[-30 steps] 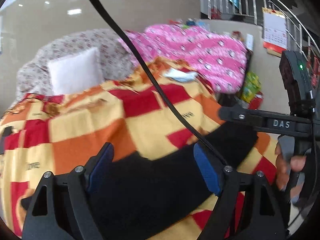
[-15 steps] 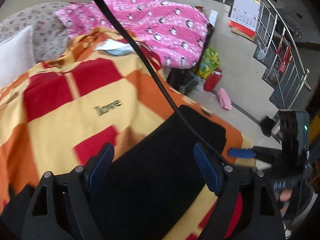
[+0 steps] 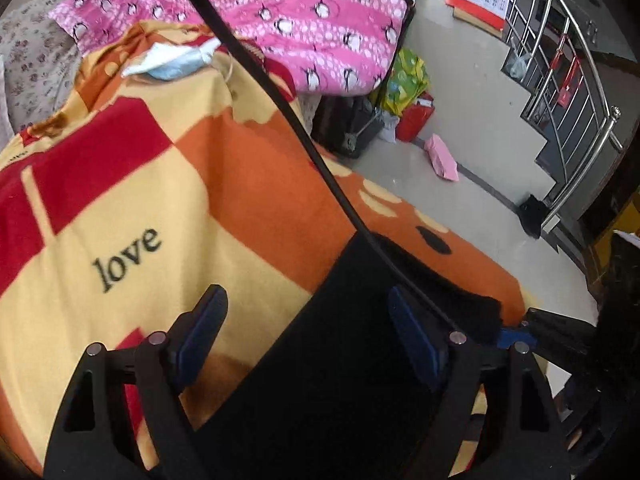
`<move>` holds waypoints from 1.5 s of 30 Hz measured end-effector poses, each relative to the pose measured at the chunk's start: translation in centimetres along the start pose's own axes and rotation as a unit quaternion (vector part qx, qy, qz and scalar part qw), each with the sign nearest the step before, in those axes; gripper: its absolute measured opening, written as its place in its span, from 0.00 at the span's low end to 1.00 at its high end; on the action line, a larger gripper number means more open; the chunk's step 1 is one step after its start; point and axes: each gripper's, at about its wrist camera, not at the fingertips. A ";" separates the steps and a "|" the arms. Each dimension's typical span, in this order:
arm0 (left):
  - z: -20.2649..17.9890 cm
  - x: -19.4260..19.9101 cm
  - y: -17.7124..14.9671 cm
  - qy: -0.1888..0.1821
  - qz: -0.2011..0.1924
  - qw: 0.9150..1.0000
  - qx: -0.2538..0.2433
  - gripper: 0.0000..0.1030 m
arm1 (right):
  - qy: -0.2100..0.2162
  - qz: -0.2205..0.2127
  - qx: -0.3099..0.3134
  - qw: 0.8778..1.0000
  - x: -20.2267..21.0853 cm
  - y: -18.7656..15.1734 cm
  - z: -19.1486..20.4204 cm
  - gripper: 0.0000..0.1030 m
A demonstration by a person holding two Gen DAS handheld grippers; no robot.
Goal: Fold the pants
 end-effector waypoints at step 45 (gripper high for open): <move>14.9 31.7 -14.1 0.157 -0.165 0.956 0.187 0.22 | 0.300 0.172 0.135 0.928 -9.9 -8.5 27.0 0.31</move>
Point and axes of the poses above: each gripper's, at about its wrist camera, not at the fingertips, and x roughly against the way its jaws point, z to its left, y to its top, and after that the axes turned 15 degrees about -z, right-handed
